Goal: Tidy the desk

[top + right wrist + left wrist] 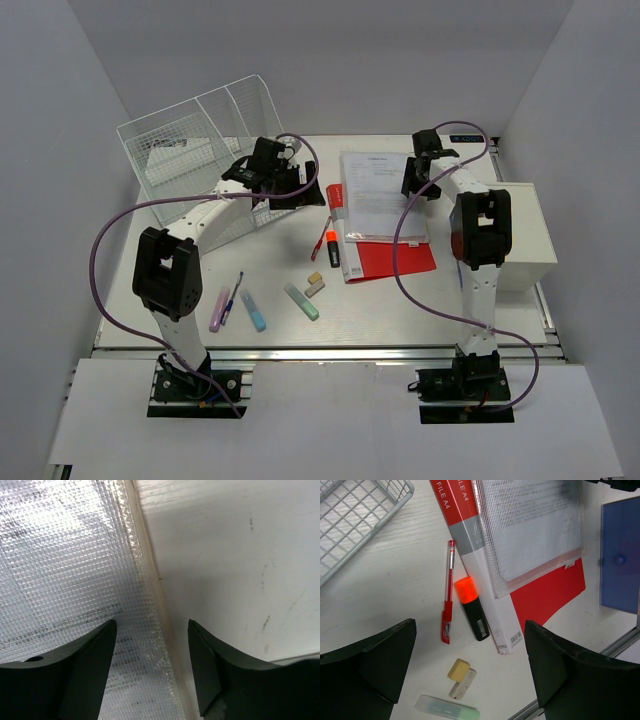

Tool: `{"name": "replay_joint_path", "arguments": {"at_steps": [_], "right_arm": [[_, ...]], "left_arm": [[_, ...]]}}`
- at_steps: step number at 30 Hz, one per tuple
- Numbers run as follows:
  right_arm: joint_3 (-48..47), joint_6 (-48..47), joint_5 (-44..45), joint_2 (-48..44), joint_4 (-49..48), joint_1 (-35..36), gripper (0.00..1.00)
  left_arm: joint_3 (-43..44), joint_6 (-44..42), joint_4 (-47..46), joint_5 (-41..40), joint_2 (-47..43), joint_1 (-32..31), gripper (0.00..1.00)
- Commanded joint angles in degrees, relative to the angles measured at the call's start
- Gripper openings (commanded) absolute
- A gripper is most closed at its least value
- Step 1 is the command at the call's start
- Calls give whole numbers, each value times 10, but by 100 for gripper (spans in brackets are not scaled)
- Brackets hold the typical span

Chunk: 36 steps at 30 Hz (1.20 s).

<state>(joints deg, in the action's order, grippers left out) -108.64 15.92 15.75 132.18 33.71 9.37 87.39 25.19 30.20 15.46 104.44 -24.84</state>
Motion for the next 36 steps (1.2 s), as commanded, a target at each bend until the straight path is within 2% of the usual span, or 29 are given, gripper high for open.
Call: {"name": "replay_joint_path", "arguments": {"at_steps": [1,8,9,11,12,13,14,19,22,23,27,33,36], "right_arm": [[25,-4,-33,11,-25,-2,63],[46,13,-49,13,-31,-4,38],[48,17,-46,8,-34,-5,30],[58,17,-54,-1,-38,-8,22],[66,14,-61,-8,-46,-8,10],[73,5,-63,-23,-64,-8,3],[84,-8,-63,-32,-71,-9,0],[98,-79,-74,-110,-98,-9,0],[148,-120,-117,-189,-137,-8,0],[193,-136,-134,-213,-183,-8,0],[294,-149,-214,-349,-267,-5,0],[358,-137,-259,-455,-268,-2,0],[404,-180,-311,-513,-292,3,0]], "left_arm": [[15,-15,12,-7,-35,1,98],[42,-20,32,-31,-19,1,98],[43,-22,35,-32,-17,1,98],[45,-23,35,-33,-17,1,98],[45,-23,35,-32,-19,1,98],[45,-24,35,-32,-19,1,98],[47,-25,35,-32,-20,1,98],[57,-38,29,-15,-21,1,98],[65,-51,19,9,-21,1,98],[66,-53,11,15,-21,1,98],[65,-58,-14,58,-17,1,98],[87,-74,-19,130,6,1,98],[78,-80,-43,170,8,0,98]]}}
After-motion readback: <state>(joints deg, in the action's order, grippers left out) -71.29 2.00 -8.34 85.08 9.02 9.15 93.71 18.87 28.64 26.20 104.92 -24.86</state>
